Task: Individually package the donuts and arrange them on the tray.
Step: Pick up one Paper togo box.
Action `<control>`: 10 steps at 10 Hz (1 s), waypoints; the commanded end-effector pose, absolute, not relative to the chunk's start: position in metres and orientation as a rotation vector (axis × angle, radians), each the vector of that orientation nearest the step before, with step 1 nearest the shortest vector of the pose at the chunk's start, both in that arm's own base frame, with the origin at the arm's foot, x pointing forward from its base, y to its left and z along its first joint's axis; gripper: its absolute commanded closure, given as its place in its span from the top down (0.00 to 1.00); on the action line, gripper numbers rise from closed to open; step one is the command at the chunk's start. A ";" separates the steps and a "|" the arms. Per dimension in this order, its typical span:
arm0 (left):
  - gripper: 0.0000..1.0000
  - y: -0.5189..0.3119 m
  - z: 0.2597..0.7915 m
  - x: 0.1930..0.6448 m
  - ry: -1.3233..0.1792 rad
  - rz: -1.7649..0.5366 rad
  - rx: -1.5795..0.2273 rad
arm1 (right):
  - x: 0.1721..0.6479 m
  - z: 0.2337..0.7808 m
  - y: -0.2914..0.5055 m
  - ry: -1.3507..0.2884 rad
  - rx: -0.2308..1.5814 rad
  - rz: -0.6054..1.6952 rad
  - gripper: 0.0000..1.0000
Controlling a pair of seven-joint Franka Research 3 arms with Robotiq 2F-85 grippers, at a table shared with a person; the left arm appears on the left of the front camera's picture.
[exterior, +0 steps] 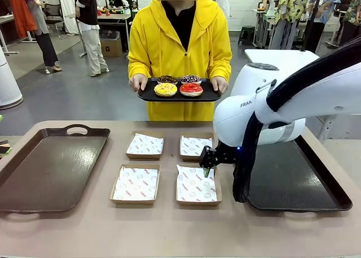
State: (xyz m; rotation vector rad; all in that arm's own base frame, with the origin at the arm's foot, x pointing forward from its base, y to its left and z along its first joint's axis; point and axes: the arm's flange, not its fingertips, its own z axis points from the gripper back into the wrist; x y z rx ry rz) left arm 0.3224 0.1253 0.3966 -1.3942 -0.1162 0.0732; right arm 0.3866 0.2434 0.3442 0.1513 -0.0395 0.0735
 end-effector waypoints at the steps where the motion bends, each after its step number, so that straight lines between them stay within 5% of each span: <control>1: 1.00 0.126 0.398 0.321 -0.133 0.072 -1.414 | 0.394 0.332 0.257 -0.042 0.105 0.040 1.00; 4: 1.00 0.126 0.398 0.321 -0.133 0.072 -1.414 | 0.395 0.323 0.261 -0.029 0.074 0.060 1.00; 7: 1.00 0.126 0.398 0.321 -0.133 0.072 -1.414 | 0.394 0.322 0.261 -0.036 0.068 0.071 0.12; 8: 1.00 0.126 0.398 0.321 -0.133 0.072 -1.414 | 0.394 0.322 0.261 -0.039 0.066 0.069 0.00; 10: 1.00 0.126 0.398 0.321 -0.133 0.072 -1.414 | 0.394 0.322 0.261 -0.041 0.060 0.064 0.00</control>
